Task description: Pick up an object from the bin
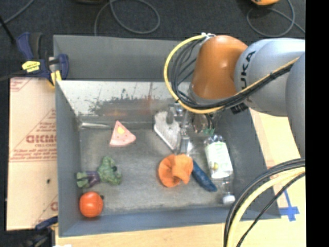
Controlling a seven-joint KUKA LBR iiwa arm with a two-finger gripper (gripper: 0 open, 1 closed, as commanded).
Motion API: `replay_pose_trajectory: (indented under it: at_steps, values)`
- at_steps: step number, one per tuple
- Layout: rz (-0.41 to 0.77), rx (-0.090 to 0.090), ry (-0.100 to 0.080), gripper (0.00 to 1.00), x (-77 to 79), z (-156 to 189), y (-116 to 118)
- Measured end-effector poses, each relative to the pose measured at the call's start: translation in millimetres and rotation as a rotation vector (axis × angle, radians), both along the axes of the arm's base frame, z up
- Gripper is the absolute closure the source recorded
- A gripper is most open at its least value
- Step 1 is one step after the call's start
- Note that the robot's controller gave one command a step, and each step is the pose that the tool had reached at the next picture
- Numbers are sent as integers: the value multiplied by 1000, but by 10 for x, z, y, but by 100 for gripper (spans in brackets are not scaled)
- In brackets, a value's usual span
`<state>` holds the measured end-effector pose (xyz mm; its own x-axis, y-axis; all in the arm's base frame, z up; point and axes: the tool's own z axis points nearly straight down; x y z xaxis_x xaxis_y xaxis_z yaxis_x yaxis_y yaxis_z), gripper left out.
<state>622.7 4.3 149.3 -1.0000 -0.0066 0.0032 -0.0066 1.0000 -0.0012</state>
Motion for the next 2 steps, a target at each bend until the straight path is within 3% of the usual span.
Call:
replay_pose_trajectory:
  at_steps: [1,2]
  values:
    - [0,0,-8,0,14,52,0]
    - [24,-1,-11,0,-288,-305,-91]
